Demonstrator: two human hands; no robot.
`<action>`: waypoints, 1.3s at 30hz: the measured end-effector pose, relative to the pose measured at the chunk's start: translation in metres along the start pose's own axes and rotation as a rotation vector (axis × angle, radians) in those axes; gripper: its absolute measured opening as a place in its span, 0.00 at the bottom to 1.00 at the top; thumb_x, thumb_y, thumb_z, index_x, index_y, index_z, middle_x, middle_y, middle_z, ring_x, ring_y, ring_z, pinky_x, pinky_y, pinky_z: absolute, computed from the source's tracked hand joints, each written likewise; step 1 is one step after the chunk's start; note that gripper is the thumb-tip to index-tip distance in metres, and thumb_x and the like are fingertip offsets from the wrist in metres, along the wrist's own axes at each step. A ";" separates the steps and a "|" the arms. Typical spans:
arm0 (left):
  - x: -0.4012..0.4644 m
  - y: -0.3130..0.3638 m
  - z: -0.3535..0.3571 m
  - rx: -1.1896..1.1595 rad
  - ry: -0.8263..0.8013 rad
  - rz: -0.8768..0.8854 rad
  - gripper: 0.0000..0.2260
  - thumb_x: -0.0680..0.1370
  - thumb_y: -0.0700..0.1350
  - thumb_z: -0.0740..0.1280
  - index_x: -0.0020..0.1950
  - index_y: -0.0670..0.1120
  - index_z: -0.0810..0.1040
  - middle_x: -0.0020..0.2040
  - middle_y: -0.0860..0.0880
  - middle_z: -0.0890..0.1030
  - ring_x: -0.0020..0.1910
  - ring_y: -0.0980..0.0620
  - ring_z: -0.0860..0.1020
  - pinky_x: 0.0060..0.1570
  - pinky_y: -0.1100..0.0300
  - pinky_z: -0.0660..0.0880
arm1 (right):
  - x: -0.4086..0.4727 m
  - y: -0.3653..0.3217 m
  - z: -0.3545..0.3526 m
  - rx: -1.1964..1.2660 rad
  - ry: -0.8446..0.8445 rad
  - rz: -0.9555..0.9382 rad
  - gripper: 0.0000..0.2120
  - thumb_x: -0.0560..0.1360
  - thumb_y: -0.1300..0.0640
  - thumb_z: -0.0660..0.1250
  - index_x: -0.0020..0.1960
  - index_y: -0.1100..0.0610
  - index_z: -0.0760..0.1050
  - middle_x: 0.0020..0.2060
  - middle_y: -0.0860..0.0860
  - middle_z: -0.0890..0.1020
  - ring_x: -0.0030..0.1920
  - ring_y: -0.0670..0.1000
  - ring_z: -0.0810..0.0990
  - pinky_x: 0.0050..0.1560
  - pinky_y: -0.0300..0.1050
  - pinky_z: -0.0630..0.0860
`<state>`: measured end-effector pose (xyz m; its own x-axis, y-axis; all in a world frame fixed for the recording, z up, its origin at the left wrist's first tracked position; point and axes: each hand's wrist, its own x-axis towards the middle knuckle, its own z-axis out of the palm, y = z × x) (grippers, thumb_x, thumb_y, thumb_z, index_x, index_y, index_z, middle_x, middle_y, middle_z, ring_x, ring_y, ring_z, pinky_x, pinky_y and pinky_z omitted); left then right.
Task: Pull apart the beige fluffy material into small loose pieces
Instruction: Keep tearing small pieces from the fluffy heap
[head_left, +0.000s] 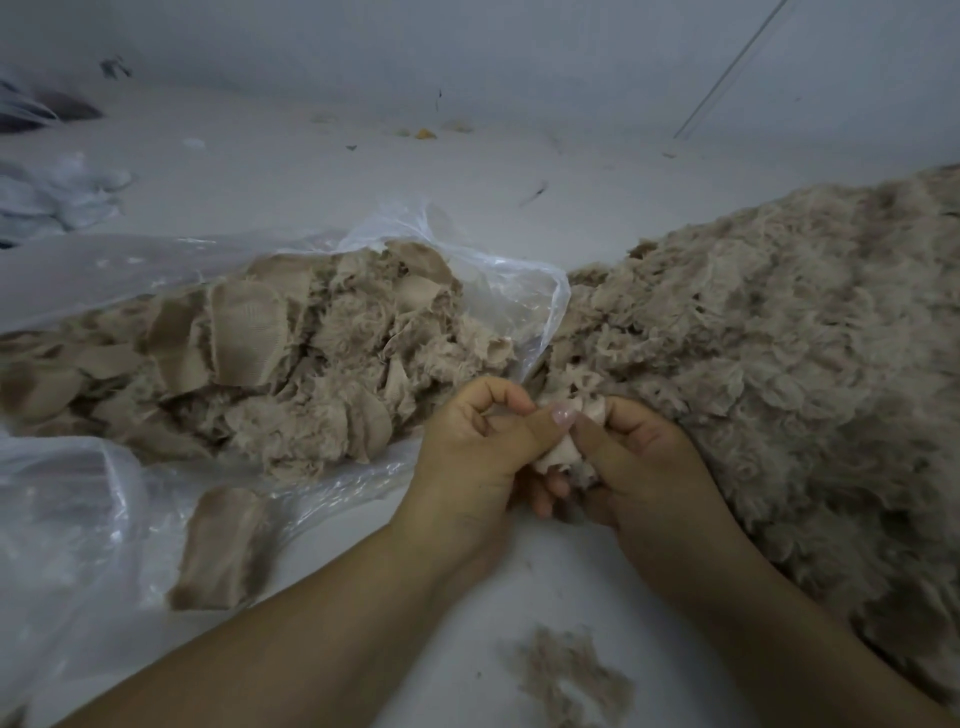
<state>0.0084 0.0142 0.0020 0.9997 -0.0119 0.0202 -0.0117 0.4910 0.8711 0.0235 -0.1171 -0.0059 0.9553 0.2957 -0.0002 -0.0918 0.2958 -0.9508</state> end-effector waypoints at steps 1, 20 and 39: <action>0.001 0.001 0.000 0.003 0.010 -0.037 0.15 0.65 0.45 0.75 0.45 0.40 0.73 0.28 0.41 0.77 0.20 0.49 0.73 0.19 0.64 0.68 | 0.000 0.000 0.000 0.012 -0.021 -0.025 0.15 0.75 0.53 0.68 0.44 0.67 0.73 0.30 0.61 0.80 0.26 0.54 0.78 0.29 0.43 0.76; 0.004 0.022 -0.011 -0.053 -0.041 -0.106 0.06 0.74 0.43 0.66 0.38 0.44 0.77 0.24 0.48 0.66 0.18 0.55 0.63 0.20 0.70 0.56 | 0.004 0.005 -0.002 -0.055 0.217 0.011 0.14 0.83 0.59 0.56 0.40 0.62 0.71 0.24 0.49 0.61 0.21 0.43 0.57 0.22 0.33 0.56; -0.004 0.028 -0.019 0.259 -0.533 -0.360 0.05 0.72 0.32 0.69 0.39 0.41 0.79 0.26 0.44 0.78 0.17 0.53 0.74 0.15 0.69 0.66 | -0.003 -0.004 0.002 -0.043 0.208 0.044 0.19 0.80 0.55 0.63 0.31 0.54 0.78 0.28 0.61 0.75 0.29 0.55 0.74 0.31 0.47 0.75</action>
<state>0.0044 0.0441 0.0167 0.7967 -0.5939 -0.1119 0.2486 0.1534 0.9564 0.0207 -0.1177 -0.0017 0.9884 0.1122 -0.1023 -0.1274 0.2467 -0.9607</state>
